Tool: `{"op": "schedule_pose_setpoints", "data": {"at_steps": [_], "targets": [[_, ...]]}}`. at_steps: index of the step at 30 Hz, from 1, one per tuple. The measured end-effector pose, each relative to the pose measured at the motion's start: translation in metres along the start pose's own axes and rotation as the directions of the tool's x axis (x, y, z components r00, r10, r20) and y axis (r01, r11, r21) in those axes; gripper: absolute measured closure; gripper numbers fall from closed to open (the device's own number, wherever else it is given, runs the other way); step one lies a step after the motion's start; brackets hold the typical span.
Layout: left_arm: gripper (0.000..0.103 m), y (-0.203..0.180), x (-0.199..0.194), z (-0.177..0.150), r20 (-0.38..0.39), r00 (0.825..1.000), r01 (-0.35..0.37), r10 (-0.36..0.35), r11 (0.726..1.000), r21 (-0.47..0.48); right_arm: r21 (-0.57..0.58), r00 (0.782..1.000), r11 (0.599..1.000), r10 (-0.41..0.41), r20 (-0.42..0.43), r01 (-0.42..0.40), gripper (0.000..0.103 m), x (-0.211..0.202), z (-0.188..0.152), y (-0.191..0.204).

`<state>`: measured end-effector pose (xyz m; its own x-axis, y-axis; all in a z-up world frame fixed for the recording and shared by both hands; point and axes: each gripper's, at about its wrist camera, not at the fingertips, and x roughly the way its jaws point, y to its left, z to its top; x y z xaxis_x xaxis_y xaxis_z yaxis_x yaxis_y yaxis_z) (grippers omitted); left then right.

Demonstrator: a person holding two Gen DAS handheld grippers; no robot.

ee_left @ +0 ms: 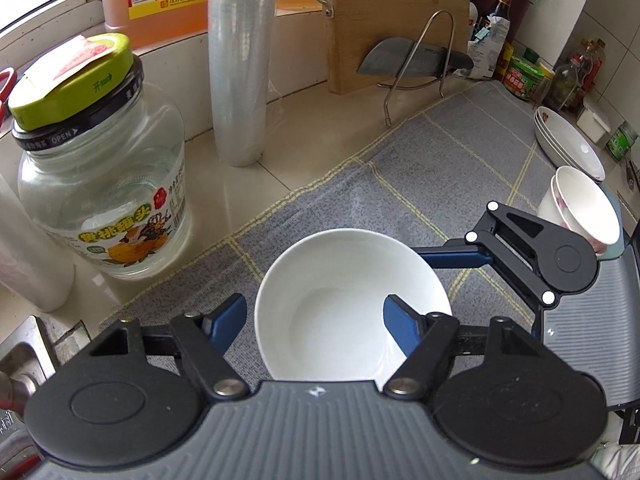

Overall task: Organize plates and bowls
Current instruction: 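Close the left tool on the rim of the pink-flowered bowl, then lift and carry the held bowl with the left tool toward the bowl stack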

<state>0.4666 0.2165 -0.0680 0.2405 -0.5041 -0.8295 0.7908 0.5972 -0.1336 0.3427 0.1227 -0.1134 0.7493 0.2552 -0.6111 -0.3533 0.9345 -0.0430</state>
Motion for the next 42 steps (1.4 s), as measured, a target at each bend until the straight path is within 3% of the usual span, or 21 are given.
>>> {"op": "schedule_pose_setpoints", "data": {"at_steps": [10, 28, 42], "targets": [[0.039, 0.000, 0.004, 0.004, -0.021, 1.000, 0.018, -0.018, 1.000, 0.012, 0.012, 1.000, 1.000, 0.014, 0.002, -0.014, 0.007, -0.002, -0.001, 0.002], [0.040, -0.005, -0.001, 0.004, -0.024, 1.000, 0.018, -0.017, 1.000, 0.023, 0.002, 1.000, 1.000, 0.009, -0.010, -0.009, 0.007, -0.009, 0.001, 0.004], [0.040, -0.040, -0.028, -0.001, 0.010, 1.000, 0.006, -0.006, 0.999, 0.054, 0.000, 1.000, 1.000, -0.002, -0.001, 0.002, 0.007, -0.045, -0.002, 0.009]]}}
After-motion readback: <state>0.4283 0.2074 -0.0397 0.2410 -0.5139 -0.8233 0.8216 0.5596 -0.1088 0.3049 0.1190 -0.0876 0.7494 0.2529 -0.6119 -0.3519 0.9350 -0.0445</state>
